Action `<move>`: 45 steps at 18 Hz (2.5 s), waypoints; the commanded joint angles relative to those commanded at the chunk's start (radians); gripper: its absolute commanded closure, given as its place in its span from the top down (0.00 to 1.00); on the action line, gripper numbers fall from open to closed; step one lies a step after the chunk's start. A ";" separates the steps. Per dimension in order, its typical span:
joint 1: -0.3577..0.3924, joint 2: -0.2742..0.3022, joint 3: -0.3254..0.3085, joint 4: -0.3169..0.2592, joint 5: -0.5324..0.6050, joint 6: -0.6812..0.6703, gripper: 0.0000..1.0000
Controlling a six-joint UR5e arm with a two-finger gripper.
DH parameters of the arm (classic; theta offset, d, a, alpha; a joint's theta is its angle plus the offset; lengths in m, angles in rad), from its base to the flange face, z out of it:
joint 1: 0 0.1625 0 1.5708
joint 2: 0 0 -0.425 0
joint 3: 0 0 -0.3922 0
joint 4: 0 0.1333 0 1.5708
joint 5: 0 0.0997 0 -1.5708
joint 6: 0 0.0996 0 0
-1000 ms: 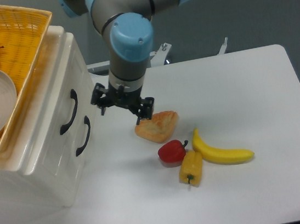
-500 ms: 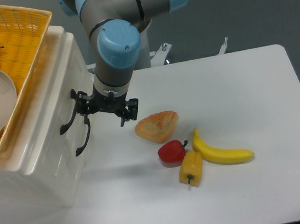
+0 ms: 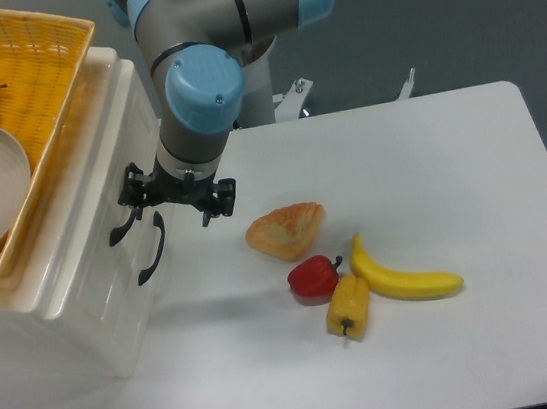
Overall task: Slide the top white drawer open
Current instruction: 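Hook the gripper fingers around the upper drawer's black handle, then pull the handle outward, sliding the upper drawer out of the cabinet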
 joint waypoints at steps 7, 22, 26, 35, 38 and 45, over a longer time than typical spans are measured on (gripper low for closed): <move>-0.011 0.000 -0.002 -0.011 0.002 0.002 1.00; -0.032 -0.025 0.002 -0.009 0.006 0.011 1.00; -0.034 -0.025 0.002 -0.003 0.011 0.023 1.00; -0.041 -0.026 0.000 -0.002 0.034 0.080 1.00; -0.041 -0.026 0.002 0.002 0.038 0.095 1.00; -0.041 -0.041 0.017 0.005 0.074 0.110 1.00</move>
